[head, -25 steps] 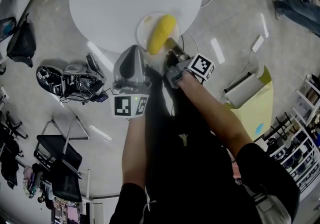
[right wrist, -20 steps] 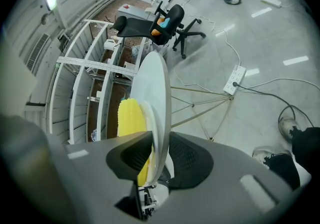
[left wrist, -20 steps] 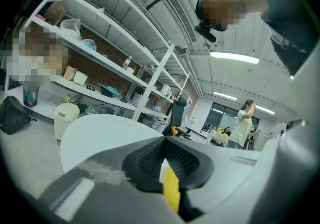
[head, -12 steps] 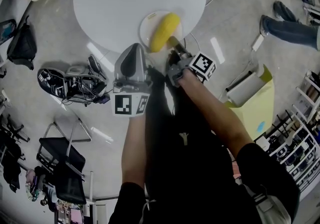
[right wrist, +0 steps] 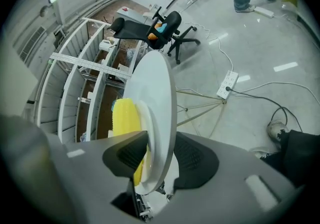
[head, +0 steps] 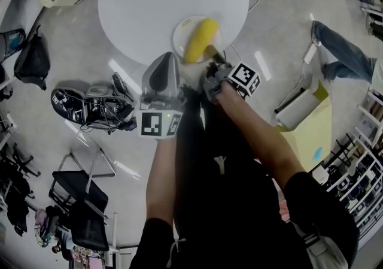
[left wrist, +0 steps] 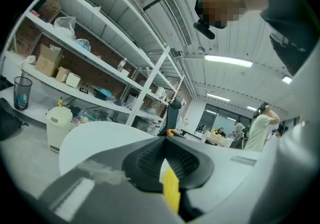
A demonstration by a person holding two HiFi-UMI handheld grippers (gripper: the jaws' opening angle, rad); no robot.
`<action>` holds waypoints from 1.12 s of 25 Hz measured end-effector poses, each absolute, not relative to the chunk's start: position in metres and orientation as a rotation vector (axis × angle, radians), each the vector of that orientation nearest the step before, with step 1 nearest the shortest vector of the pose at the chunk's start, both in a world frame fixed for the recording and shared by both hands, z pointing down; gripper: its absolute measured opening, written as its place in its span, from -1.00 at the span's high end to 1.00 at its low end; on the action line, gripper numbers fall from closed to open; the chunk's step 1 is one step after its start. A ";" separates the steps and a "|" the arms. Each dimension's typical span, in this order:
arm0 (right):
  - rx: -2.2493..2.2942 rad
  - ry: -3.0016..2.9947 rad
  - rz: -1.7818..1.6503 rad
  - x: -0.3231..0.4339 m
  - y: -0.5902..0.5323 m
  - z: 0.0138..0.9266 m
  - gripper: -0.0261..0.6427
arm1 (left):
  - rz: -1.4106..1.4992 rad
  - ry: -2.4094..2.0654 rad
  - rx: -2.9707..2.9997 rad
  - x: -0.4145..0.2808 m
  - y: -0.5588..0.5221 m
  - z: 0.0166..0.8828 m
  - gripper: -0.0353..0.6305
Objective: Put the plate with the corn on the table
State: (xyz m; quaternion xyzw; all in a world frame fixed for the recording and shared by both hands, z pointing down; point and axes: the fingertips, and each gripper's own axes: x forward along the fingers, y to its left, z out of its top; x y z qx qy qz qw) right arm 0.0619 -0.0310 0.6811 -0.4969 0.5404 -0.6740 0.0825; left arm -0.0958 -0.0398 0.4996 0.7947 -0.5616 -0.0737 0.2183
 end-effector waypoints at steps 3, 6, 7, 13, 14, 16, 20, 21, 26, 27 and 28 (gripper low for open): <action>-1.488 1.621 -2.009 0.061 -0.033 0.682 0.37 | -0.205 -1.557 2.196 -0.098 -0.041 0.499 0.88; -1.475 1.634 -2.009 0.058 -0.036 0.682 0.36 | -0.201 -1.563 2.189 -0.099 -0.044 0.502 0.88; -1.468 1.640 -2.012 0.057 -0.037 0.683 0.34 | -0.196 -1.566 2.188 -0.098 -0.045 0.503 0.88; -1.454 1.633 -2.044 0.054 -0.040 0.684 0.32 | -0.167 -1.583 2.174 -0.092 -0.056 0.507 0.88; -1.458 1.635 -2.050 0.053 -0.040 0.685 0.31 | -0.169 -1.589 2.164 -0.094 -0.058 0.508 0.88; -1.461 1.639 -2.064 0.049 -0.042 0.685 0.28 | -0.167 -1.600 2.148 -0.096 -0.060 0.509 0.88; -1.465 1.643 -2.082 0.048 -0.044 0.685 0.23 | -0.156 -1.608 2.142 -0.091 -0.064 0.510 0.88; -1.470 1.645 -2.083 0.048 -0.044 0.686 0.22 | -0.156 -1.609 2.140 -0.091 -0.065 0.510 0.88; -1.497 1.640 -2.082 0.044 -0.047 0.688 0.16 | -0.155 -1.609 2.131 -0.093 -0.071 0.514 0.88; -1.500 1.639 -2.081 0.041 -0.049 0.688 0.14 | -0.156 -1.608 2.130 -0.095 -0.073 0.515 0.88; -1.502 1.639 -2.081 0.038 -0.050 0.689 0.13 | -0.156 -1.608 2.129 -0.098 -0.074 0.516 0.88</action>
